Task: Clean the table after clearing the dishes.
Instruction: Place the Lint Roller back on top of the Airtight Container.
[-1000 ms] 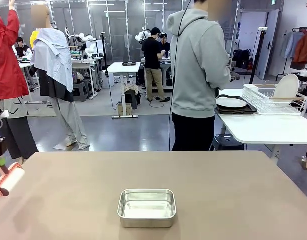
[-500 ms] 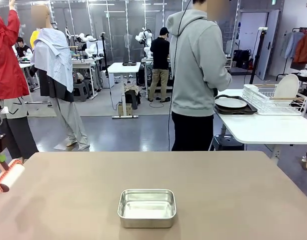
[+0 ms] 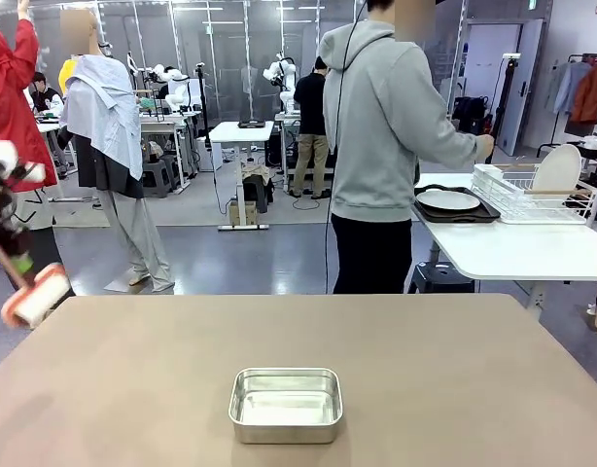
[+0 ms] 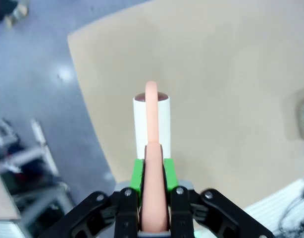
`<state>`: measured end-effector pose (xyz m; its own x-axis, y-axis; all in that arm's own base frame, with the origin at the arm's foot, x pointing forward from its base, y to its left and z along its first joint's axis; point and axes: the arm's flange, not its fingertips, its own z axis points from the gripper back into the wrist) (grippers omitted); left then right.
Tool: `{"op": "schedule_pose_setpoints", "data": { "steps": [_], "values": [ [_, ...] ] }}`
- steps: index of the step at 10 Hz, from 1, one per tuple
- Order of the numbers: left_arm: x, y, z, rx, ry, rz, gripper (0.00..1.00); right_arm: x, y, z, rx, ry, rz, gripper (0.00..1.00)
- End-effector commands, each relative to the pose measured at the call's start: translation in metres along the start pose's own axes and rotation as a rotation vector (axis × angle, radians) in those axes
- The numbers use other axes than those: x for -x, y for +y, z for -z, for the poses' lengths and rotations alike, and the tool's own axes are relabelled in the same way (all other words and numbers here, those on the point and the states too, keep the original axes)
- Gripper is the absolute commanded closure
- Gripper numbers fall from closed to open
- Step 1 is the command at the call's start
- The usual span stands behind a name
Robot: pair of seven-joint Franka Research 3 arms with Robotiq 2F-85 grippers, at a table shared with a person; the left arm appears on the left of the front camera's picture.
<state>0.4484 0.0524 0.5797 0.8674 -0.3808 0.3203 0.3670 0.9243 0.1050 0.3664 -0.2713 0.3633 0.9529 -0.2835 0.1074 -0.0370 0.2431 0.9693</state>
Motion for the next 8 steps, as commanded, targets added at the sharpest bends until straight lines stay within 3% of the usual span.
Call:
{"op": "schedule_pose_setpoints", "data": {
  "steps": [1,3,5,7,8],
  "values": [
    [-0.052,-0.083,-0.057,-0.111,-0.127,0.481,0.79,0.003,0.004,0.001,0.001,0.007,0.004,0.19],
    [-0.074,-0.199,-0.068,-0.098,-0.113,0.937,0.79,0.003,0.004,0.001,0.001,0.007,0.004,0.19],
    [-0.069,-0.315,-0.058,-0.06,-0.082,1.307,0.79,0.003,0.004,0.001,0.001,0.007,0.004,0.19],
    [-0.052,-0.381,-0.037,0.105,-0.058,1.459,0.79,0.003,0.004,0.001,0.001,0.007,0.004,0.19],
    [-0.044,-0.399,-0.024,0.114,-0.008,1.496,0.79,0.003,0.004,0.001,0.001,0.007,0.004,0.19]
  ]
}}
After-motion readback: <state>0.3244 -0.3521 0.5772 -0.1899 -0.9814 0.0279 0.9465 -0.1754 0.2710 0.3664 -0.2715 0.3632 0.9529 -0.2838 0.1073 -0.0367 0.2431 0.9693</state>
